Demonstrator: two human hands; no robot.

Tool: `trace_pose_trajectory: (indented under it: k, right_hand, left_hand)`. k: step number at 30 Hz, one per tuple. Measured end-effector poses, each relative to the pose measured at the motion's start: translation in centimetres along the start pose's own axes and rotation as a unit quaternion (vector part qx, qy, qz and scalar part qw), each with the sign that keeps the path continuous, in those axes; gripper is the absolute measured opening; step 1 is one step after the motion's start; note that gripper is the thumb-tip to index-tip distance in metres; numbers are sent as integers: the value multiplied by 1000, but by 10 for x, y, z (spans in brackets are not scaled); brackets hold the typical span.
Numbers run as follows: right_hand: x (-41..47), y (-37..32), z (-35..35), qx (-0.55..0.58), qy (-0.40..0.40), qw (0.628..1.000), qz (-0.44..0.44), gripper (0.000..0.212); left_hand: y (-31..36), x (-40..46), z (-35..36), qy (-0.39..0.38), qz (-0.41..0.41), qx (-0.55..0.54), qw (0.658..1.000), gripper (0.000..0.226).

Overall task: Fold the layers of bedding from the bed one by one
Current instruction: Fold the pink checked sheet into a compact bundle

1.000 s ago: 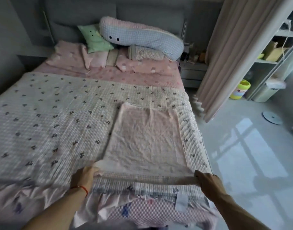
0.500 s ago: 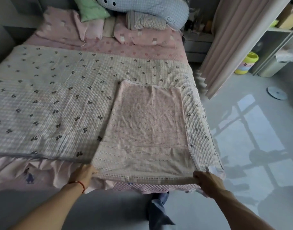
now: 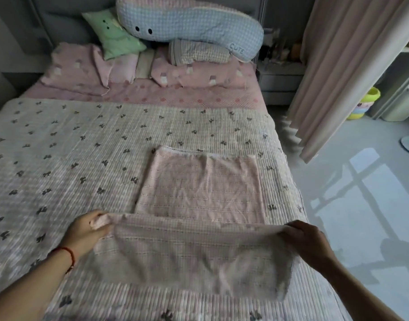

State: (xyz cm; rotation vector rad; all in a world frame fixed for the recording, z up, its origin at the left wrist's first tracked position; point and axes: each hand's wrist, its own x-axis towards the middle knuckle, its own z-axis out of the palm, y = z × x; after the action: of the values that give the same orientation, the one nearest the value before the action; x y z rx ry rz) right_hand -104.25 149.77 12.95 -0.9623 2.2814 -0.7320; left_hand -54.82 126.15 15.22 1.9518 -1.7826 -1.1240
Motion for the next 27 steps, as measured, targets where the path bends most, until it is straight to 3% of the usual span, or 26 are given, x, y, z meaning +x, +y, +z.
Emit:
trace_pose_trajectory:
  k: [2,6,11,13,15,21,24,27]
  right_hand:
    - [45,7,16,27,4,1000,6,5]
    - [123,28,69,105,20,993,47,21]
    - [153,108,149,171,14,976,134,78]
    - [131,101,147,174,17,972,158,54]
    - [99,99,140,208,-28,963,172,36]
    - [34,109,113,238,-145,940,199,38]
    - [39,93,112,242,-153,943,172,38]
    - [42,84,114,267,-96,950,129,24]
  left_hand:
    - [4,42,25,30,-9,-39,999,35]
    - [-7,131,84,50,-39,-86,994,51]
    - [-78,166,159,15,-138,-19,990,65]
    - [-95,158,165,53,-129,-47,989,53]
    - [-107,144,159,46,-117,-67,990,48]
    - [-135,87,127,-146,-177,-121,966,58]
    - [-137,80,119,-167,-192,-138,957,72]
    - [-135,76,114,-118,-155,-144,970,72]
